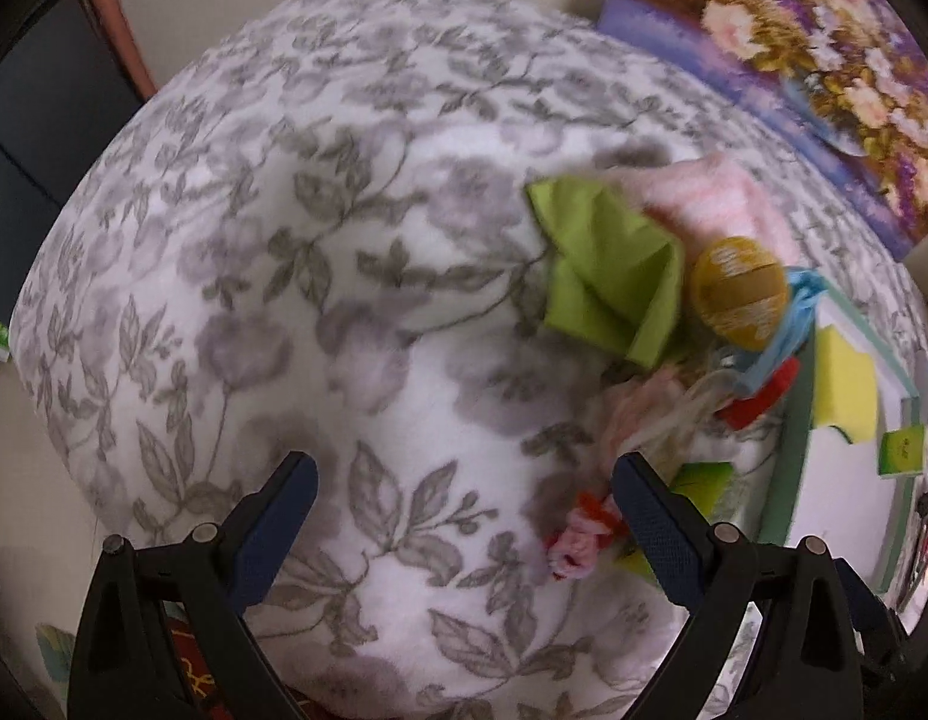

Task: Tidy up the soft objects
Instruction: 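Withdraw both tools from the tray back toward the item pile, then lower left tool onto red scrunchie while right tool approaches another tissue pack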

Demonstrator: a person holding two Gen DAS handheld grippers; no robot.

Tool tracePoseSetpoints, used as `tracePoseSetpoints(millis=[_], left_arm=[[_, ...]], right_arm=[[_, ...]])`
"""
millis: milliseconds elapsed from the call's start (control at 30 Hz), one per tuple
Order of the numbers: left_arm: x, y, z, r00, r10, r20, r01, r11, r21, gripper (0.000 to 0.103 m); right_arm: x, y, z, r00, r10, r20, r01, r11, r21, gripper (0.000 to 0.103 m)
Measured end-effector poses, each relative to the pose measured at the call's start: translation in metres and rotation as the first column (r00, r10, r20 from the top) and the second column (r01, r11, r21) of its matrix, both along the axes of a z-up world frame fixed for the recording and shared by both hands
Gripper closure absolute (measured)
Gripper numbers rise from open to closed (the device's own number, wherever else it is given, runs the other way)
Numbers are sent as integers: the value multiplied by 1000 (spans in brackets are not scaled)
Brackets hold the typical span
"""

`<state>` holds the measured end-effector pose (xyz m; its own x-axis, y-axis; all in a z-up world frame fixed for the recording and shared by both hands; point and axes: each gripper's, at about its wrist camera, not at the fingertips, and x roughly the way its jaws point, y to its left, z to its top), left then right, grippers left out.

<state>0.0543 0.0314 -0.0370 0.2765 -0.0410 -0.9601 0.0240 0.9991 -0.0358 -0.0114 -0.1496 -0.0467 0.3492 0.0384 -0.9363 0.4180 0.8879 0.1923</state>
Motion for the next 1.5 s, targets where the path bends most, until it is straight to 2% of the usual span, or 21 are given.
tracePoseSetpoints(millis=[367, 533, 633, 767, 1033, 1133, 1300, 1367, 1500], left_arm=[[1, 22, -23, 987, 127, -98, -129, 992, -15, 4], [-2, 24, -28, 984, 129, -122, -134, 990, -35, 4], [0, 22, -34, 985, 110, -134, -118, 991, -59, 4], [-2, 19, -37, 984, 94, -149, -108, 990, -88, 4], [-2, 3, -40, 983, 66, -169, -90, 986, -137, 5], [-3, -5, -42, 983, 49, -175, -75, 987, -143, 6], [-5, -15, -48, 980, 21, -197, -57, 983, -175, 24], [-6, -21, -53, 977, 12, -213, -51, 982, -180, 27], [-7, -28, -57, 975, -5, -221, -38, 981, -188, 42]], right_arm=[[7, 14, -14, 999, 50, -9, -49, 998, 28, 0], [10, 18, -21, 998, 66, -11, -65, 997, 41, 1], [10, 20, -19, 997, 76, -8, -76, 997, 26, 6], [11, 23, -17, 995, 99, 6, -99, 994, 38, 21], [16, 33, -22, 991, 132, 14, -133, 989, 65, 31], [15, 32, -20, 991, 134, 21, -136, 987, 81, 42], [15, 35, -19, 987, 159, 27, -160, 982, 99, 52], [15, 35, -19, 986, 163, 25, -165, 981, 100, 53], [13, 31, -18, 987, 159, 20, -160, 980, 115, 56]])
